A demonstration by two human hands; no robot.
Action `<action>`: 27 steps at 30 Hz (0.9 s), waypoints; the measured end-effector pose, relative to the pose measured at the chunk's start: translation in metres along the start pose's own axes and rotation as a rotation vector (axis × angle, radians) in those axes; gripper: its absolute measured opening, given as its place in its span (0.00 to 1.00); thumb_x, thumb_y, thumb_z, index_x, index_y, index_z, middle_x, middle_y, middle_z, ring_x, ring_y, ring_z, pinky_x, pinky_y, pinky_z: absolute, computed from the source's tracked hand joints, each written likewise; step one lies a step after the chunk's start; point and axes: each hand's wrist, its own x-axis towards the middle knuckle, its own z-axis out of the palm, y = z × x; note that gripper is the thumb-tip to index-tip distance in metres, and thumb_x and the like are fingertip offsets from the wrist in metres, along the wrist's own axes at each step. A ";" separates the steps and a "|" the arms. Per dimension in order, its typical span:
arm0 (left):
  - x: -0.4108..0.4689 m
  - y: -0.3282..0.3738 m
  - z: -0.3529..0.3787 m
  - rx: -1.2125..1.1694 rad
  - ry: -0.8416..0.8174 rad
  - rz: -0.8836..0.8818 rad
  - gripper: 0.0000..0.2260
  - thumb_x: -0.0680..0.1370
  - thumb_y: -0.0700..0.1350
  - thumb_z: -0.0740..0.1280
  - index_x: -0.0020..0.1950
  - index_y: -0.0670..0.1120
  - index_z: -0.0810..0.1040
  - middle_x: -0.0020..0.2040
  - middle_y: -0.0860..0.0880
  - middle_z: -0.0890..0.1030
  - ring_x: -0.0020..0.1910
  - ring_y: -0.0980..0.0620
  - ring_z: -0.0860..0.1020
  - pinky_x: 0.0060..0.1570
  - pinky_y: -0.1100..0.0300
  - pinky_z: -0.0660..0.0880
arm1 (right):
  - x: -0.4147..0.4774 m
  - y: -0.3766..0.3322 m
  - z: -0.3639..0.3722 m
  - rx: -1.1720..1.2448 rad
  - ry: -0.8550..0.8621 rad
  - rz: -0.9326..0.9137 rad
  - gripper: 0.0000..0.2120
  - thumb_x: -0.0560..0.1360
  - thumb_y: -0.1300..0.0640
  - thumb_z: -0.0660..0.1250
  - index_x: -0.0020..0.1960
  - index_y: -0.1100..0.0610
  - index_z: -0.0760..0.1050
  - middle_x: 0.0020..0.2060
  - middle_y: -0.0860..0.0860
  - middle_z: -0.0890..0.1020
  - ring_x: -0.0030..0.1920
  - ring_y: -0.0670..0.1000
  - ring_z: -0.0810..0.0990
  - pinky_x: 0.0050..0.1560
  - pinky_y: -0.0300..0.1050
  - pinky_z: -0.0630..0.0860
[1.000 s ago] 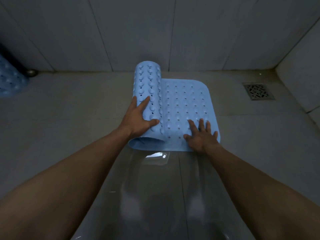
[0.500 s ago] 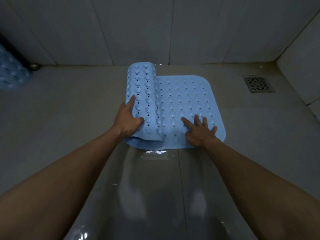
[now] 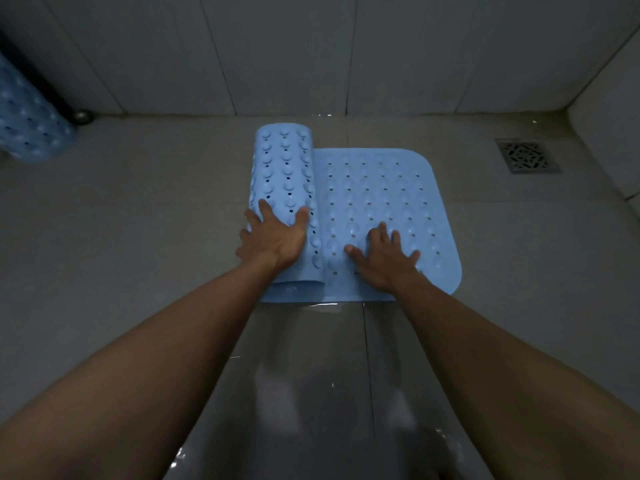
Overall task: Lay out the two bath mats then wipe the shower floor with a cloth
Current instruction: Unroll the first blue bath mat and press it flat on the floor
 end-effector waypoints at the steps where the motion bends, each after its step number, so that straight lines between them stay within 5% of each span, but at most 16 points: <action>1: -0.002 0.006 0.003 0.007 -0.007 -0.012 0.48 0.73 0.75 0.57 0.82 0.53 0.39 0.82 0.45 0.41 0.79 0.35 0.50 0.75 0.35 0.54 | 0.000 0.000 0.002 0.030 -0.011 0.018 0.37 0.79 0.31 0.48 0.80 0.51 0.48 0.81 0.50 0.43 0.80 0.57 0.41 0.73 0.73 0.42; 5: 0.000 -0.002 0.008 0.051 -0.007 0.001 0.56 0.69 0.71 0.69 0.80 0.57 0.33 0.81 0.43 0.37 0.79 0.34 0.47 0.74 0.33 0.52 | -0.005 0.009 0.008 -0.049 -0.029 -0.001 0.35 0.79 0.30 0.45 0.80 0.41 0.36 0.81 0.50 0.38 0.80 0.58 0.37 0.73 0.73 0.40; 8: -0.006 -0.029 -0.006 0.101 0.095 -0.036 0.45 0.76 0.59 0.68 0.82 0.57 0.40 0.82 0.41 0.41 0.80 0.35 0.46 0.75 0.33 0.50 | -0.011 -0.002 0.019 -0.136 -0.106 -0.047 0.34 0.79 0.30 0.44 0.80 0.39 0.36 0.80 0.51 0.35 0.79 0.58 0.35 0.73 0.72 0.38; 11: -0.002 -0.032 -0.014 0.242 0.229 0.193 0.35 0.78 0.45 0.63 0.82 0.58 0.51 0.82 0.43 0.46 0.80 0.37 0.47 0.74 0.31 0.49 | -0.008 -0.006 0.015 -0.110 -0.073 -0.037 0.33 0.80 0.31 0.44 0.80 0.40 0.37 0.80 0.51 0.36 0.79 0.58 0.35 0.73 0.72 0.38; 14: 0.009 -0.035 -0.017 0.367 0.158 0.252 0.26 0.83 0.54 0.55 0.81 0.57 0.56 0.82 0.43 0.49 0.80 0.36 0.44 0.73 0.29 0.44 | -0.003 -0.006 0.011 -0.121 -0.061 -0.002 0.35 0.79 0.30 0.43 0.80 0.40 0.35 0.80 0.51 0.35 0.79 0.58 0.34 0.72 0.73 0.37; 17: 0.019 -0.053 -0.012 0.481 0.057 0.202 0.33 0.81 0.65 0.56 0.82 0.55 0.51 0.82 0.41 0.42 0.80 0.36 0.40 0.74 0.32 0.43 | -0.002 -0.004 0.014 -0.147 -0.074 0.021 0.38 0.76 0.26 0.43 0.79 0.40 0.33 0.79 0.51 0.32 0.79 0.59 0.33 0.71 0.74 0.36; 27: 0.025 -0.087 -0.025 0.595 0.111 0.220 0.35 0.80 0.64 0.60 0.82 0.55 0.51 0.81 0.40 0.38 0.79 0.36 0.38 0.73 0.31 0.45 | -0.004 -0.003 0.016 -0.157 -0.068 0.025 0.38 0.78 0.28 0.42 0.79 0.43 0.32 0.79 0.52 0.32 0.79 0.58 0.32 0.72 0.72 0.35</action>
